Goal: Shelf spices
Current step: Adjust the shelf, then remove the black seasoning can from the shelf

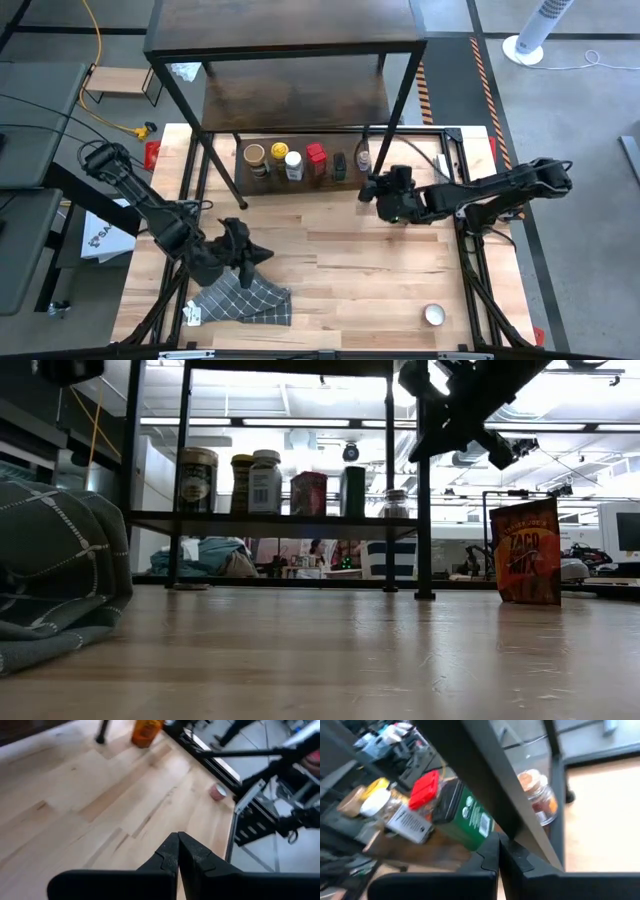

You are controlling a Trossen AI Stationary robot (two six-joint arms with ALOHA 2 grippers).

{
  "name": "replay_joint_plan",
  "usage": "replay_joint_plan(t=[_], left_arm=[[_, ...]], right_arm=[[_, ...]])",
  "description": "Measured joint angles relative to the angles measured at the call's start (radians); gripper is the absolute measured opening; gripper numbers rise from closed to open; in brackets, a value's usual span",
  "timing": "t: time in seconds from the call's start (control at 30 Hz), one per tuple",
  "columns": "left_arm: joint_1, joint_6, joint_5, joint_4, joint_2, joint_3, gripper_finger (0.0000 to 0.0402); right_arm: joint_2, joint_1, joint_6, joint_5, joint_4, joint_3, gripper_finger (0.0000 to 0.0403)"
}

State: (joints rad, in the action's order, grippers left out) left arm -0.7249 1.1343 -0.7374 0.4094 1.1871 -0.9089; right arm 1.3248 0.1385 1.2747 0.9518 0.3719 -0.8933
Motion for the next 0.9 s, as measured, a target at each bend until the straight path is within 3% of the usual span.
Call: replay_joint_plan(t=[0.2,0.5,0.63,0.77,0.9], left_arm=[[0.100,-0.144,0.138,-0.066,0.022,0.000,0.0000],[0.193,-0.271,0.289,-0.080,0.017,0.000,0.0000],[0.212,-0.324,0.311,-0.072,-0.009,0.000,0.0000],[0.228,-0.379,0.334,-0.012,-0.045,0.000,0.0000],[0.270,-0.432,0.384,0.101,-0.100,0.000,0.0000]], right_arm=[[-0.061,-0.096,-0.146,0.042,0.000,0.001,0.0000],[-0.168,-0.208,-0.400,-0.066,-0.001,0.001,0.0000],[-0.232,-0.183,-0.546,-0.148,-0.047,0.000,0.0000],[-0.236,-0.101,-0.578,-0.288,-0.163,0.000,0.0000],[-0.159,0.021,-0.610,-0.258,-0.310,-0.019,0.0000]])
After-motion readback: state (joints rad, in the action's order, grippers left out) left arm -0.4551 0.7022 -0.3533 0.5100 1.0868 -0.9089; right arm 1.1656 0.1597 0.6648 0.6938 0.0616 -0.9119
